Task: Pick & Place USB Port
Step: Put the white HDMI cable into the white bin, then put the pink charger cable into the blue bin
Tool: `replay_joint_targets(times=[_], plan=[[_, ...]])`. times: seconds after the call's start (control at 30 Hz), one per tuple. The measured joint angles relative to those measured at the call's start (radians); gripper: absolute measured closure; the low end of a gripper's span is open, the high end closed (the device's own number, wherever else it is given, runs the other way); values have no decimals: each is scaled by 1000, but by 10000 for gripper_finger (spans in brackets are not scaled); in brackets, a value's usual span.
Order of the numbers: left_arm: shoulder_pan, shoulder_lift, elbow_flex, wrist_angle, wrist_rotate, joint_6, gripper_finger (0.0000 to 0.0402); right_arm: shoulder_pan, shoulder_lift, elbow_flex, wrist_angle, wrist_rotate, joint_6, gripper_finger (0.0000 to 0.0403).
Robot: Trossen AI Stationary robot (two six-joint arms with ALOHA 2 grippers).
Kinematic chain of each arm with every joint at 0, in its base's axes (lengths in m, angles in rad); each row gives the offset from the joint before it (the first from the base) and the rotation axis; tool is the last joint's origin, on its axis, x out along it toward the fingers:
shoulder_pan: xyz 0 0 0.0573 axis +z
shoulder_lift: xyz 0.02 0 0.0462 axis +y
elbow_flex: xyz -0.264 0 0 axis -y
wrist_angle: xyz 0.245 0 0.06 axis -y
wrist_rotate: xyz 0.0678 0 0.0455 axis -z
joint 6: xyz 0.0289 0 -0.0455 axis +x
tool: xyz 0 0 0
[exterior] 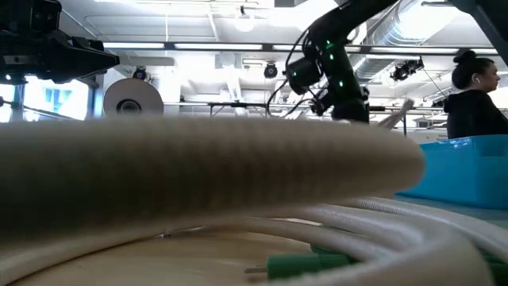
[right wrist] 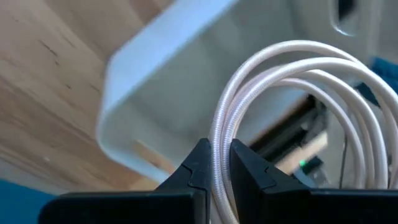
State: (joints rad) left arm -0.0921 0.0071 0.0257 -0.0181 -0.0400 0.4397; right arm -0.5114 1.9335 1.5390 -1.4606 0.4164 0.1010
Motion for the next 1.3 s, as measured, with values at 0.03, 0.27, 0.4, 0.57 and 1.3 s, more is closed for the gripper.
replay_joint_targets(times=[0.03, 0.27, 0.4, 0.57, 1.3], plan=[[0, 0, 0, 0, -1, 0, 373, 0, 0, -21, 22, -9, -6, 376], [0, 0, -1, 11, -4, 0, 373, -13, 0, -110, 113, -32, -25, 376], [0, 0, -1, 13, -6, 0, 373, -5, 0, -122, 180, -54, -53, 376], [0, 0, -1, 14, -7, 0, 373, 13, 0, -122, 215, -69, -74, 376], [0, 0, 0, 0, -3, 0, 373, 8, -59, -121, 198, -70, 4, 224]])
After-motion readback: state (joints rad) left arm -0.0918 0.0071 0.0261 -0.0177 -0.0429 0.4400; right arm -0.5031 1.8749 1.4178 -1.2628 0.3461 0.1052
